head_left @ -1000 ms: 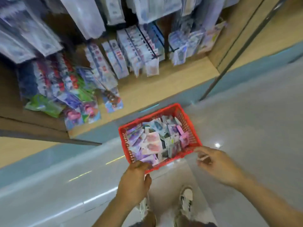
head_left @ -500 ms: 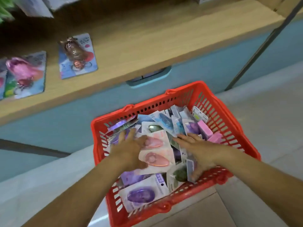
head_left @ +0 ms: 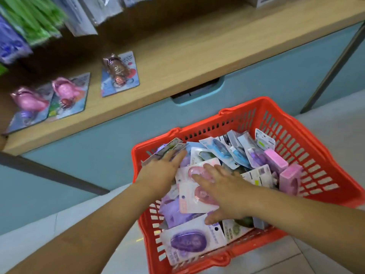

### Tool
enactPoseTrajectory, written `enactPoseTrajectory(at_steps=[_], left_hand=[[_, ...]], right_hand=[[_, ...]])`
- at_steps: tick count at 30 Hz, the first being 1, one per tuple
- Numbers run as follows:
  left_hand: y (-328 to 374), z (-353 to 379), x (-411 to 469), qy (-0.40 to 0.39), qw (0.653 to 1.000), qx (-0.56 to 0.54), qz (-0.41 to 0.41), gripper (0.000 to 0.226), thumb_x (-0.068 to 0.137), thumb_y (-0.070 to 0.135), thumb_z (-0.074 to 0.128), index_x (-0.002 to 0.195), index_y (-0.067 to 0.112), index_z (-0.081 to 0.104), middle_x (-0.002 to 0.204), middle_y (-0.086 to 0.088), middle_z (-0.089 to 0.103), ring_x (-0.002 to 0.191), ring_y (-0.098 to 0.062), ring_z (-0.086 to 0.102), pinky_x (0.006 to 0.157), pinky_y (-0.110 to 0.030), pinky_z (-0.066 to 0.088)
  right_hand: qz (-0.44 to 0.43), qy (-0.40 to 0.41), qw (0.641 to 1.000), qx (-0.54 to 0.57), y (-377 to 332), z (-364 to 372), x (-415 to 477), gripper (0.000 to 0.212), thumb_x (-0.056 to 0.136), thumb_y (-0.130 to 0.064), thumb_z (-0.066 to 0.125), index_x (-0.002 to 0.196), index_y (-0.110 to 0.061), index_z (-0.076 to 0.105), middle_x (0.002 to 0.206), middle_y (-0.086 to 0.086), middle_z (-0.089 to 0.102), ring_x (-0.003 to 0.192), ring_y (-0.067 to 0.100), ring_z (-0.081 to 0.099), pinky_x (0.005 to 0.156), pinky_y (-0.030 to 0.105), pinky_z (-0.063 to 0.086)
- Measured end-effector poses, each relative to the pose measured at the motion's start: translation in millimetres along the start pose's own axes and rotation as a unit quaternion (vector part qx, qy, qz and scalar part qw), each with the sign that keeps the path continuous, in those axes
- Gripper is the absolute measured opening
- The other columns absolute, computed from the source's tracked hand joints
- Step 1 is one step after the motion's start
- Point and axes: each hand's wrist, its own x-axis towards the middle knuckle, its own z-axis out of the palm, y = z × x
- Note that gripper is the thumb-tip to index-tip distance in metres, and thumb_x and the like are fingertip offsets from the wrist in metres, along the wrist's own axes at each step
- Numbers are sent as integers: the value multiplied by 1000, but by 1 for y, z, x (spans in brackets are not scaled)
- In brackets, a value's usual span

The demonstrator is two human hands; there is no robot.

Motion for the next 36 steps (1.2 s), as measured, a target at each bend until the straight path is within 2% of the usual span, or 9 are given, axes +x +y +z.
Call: enactPoseTrajectory(at_steps=[5, 9, 12, 16, 20, 24, 28, 32, 36], left_hand=[[-15, -56, -16, 72, 971, -227, -24, 91, 82, 3, 60, 152, 41, 15, 143, -2, 51, 112, -28, 58, 84, -31, 48], [-21, -72, -24, 104, 914, -392, -26, 102, 75, -4, 65, 152, 39, 13, 151, 5, 42, 122, -20, 56, 95, -33, 51], [-21, -54, -25, 96, 940, -324, -34, 94, 73, 4, 71, 152, 31, 27, 148, 1, 47, 131, -21, 50, 103, -32, 46], [-1, -19, -24, 166, 964, -203, 44, 54, 79, 16, 64, 130, 31, 53, 120, 7, 66, 106, -26, 59, 83, -27, 46], [1, -6, -27, 207, 944, -250, 56, 58, 75, 0, 62, 126, 26, 52, 117, 4, 64, 100, -21, 54, 76, -18, 30], [0, -5, -28, 240, 937, -229, 105, 57, 73, 9, 62, 121, 32, 43, 119, 5, 60, 103, -20, 53, 85, -21, 35], [14, 6, -32, 239, 944, -127, 191, 43, 77, 38, 57, 114, 24, 42, 123, 1, 53, 110, -25, 52, 95, -32, 39], [15, 22, -33, 221, 952, -35, 211, 62, 66, 44, 76, 113, 20, 43, 124, -3, 50, 104, -28, 51, 91, -35, 42], [26, 23, -36, 204, 950, -56, 231, 57, 76, 52, 71, 117, 21, 46, 129, -4, 48, 115, -27, 45, 87, -38, 54]], right_hand=[[51, 29, 994, 89, 13, -3, 19, 137, 59, -67, 80, 154, -31, -12, 164, 3, -10, 147, 40, 11, 119, 46, 23], [69, 47, 985, 150, 16, -7, 32, 143, 52, -61, 87, 155, -28, -7, 161, 4, 4, 145, 34, 25, 114, 44, 33], [94, 54, 974, 197, 14, -15, 32, 135, 55, -46, 92, 155, -24, 4, 157, 8, 19, 138, 30, 38, 110, 40, 38], [99, 31, 921, 376, 33, -17, 26, 116, 53, -35, 96, 149, -27, 32, 148, -6, 43, 128, 17, 50, 108, 35, 42], [140, 94, 852, 496, 49, -28, 15, 100, 53, -29, 96, 140, -28, 48, 136, -1, 48, 121, 17, 52, 101, 28, 42], [159, 139, 776, 594, 52, -31, 14, 121, 27, -43, 99, 136, -35, 49, 131, 9, 53, 116, 30, 59, 104, 44, 47], [161, 134, 703, 680, 40, -28, 14, 57, 80, 10, 70, 128, -18, 57, 92, 11, 65, 67, 23, 65, 69, 35, 53], [164, 142, 624, 750, 30, -18, 11, 40, 85, -1, 69, 123, -9, 59, 100, 16, 70, 81, 28, 66, 71, 34, 52], [128, 113, 688, 705, 15, -9, 5, 82, 59, -6, 86, 129, -26, 47, 111, 13, 69, 92, 28, 69, 80, 38, 56]])
